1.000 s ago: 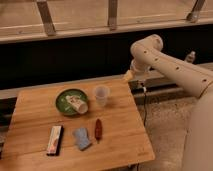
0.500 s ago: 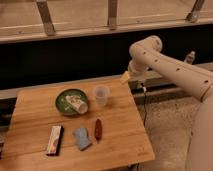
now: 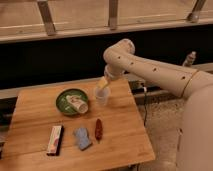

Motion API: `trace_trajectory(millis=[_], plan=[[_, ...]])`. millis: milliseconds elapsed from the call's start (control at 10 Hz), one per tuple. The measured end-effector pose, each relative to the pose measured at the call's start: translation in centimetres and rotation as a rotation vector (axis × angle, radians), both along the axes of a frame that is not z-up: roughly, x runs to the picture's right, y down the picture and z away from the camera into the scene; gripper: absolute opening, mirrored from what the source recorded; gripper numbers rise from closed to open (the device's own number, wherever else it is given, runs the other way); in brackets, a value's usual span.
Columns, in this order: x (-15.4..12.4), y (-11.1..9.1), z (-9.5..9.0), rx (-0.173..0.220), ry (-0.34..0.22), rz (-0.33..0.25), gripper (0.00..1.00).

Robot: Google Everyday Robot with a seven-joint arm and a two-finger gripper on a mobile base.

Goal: Place the eraser on the white sponge

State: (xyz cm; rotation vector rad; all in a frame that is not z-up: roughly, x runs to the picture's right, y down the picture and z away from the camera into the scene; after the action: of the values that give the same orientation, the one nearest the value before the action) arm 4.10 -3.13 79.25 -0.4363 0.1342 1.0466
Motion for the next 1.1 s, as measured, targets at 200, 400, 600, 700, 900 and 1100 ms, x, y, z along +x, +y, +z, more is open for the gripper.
trace_trajectory(millis=[200, 400, 600, 700, 900, 1100], plan=[[-0.1, 0.0, 0.0, -0.002, -0.002, 0.002, 0.8], [0.1, 0.0, 0.0, -0.001, 0.0, 0.002, 0.8], [-0.3, 0.1, 0.1, -0.007, -0.008, -0.001, 0.8], [-0.7, 0.4, 0.1, -0.013, -0.02, -0.025, 0.8], [-4.7, 1.4, -0.6, -0.02, -0.066, -0.136, 0.8], [-10.0, 3.3, -2.3, -0.03, -0.119, -0.23, 0.8]])
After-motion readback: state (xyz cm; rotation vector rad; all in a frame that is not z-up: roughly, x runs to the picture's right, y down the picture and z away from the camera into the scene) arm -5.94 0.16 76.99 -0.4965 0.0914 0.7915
